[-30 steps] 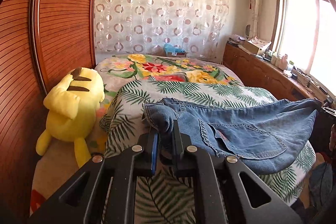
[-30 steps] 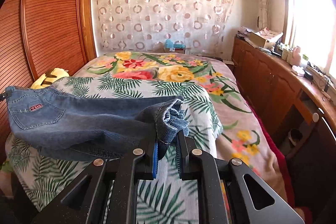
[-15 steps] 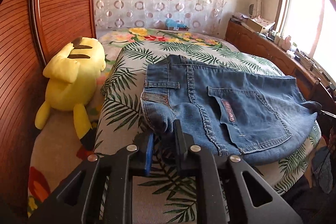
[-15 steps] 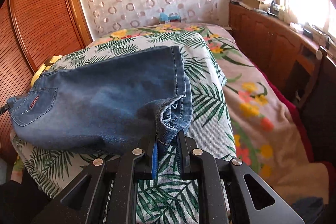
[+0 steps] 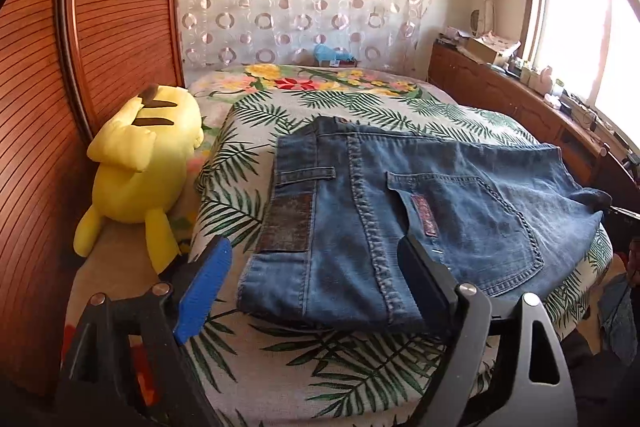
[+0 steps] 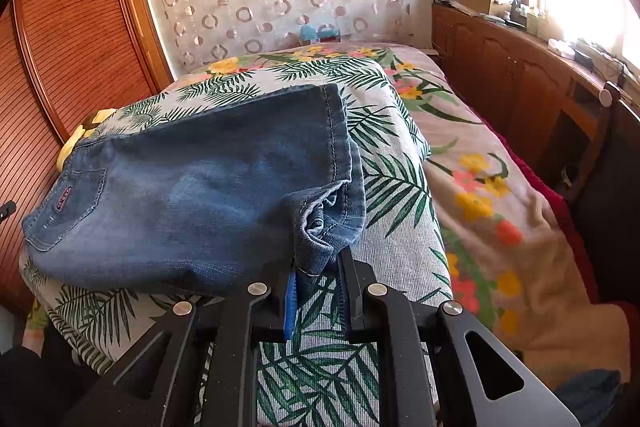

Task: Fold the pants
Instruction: 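Open the left tool, then the right tool, releasing the folded jeans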

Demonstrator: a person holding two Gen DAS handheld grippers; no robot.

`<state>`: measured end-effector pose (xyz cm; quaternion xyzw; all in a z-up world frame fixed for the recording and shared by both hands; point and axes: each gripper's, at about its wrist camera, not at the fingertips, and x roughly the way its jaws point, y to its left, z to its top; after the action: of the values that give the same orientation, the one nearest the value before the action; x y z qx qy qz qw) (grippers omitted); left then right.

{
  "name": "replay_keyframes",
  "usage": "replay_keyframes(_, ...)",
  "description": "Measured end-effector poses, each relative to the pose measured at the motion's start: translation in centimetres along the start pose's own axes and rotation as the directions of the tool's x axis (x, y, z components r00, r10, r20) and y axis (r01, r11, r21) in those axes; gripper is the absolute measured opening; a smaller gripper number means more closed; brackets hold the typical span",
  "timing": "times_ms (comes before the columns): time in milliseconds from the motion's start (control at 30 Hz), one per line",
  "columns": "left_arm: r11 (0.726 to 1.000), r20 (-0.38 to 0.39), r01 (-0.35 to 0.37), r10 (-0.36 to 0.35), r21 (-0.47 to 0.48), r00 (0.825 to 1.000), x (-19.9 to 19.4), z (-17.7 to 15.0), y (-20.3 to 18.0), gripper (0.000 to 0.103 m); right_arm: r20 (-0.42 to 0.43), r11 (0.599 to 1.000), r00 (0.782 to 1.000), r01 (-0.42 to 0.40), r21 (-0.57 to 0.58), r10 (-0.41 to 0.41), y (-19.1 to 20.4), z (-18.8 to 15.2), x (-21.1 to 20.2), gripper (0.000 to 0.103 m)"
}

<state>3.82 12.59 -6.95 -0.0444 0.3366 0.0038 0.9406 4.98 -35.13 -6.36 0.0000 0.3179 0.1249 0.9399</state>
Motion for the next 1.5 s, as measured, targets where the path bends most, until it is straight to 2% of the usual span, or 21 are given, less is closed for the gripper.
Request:
replay_keyframes(367, 0.993, -0.012, 0.082, -0.082, 0.088, 0.997, 2.0, 1.3, -6.6, 0.085, 0.030, 1.000, 1.000, 0.009, 0.011, -0.009, -0.3, -0.7, -1.3, 0.025)
replay_keyframes(500, 0.982, -0.034, 0.131, -0.127, 0.135, 0.991, 3.2, 1.8, -9.5, 0.085, 0.055, 1.000, 0.998, 0.007, 0.023, -0.008, -0.7, -1.1, -2.1, 0.030)
replay_keyframes(800, 0.951, -0.052, 0.218, -0.211, 0.220, 0.976, 4.7, 2.7, -15.2, 0.085, 0.073, 1.000, 0.997, -0.005, 0.029, 0.003, -0.9, -1.4, -2.5, 0.031)
replay_keyframes(933, 0.942, -0.064, 0.244, -0.236, 0.230, 0.970, 4.9, 2.4, -16.9, 0.085, 0.064, 1.000, 0.998, 0.006, 0.020, -0.008, -0.9, -1.6, -2.3, 0.032)
replay_keyframes(1033, 0.936, -0.074, 0.259, -0.249, 0.240, 0.966, 5.0, 2.2, -17.8, 0.085, 0.054, 1.000, 0.998, 0.015, 0.018, -0.016, -0.9, -1.6, -2.3, 0.041)
replay_keyframes(1500, 0.925, -0.126, 0.293, -0.269, 0.244, 0.955, 6.2, 0.7, -19.8, 0.085, 0.024, 1.000, 1.000, 0.012, 0.013, -0.012, -0.9, -1.4, -1.9, 0.041)
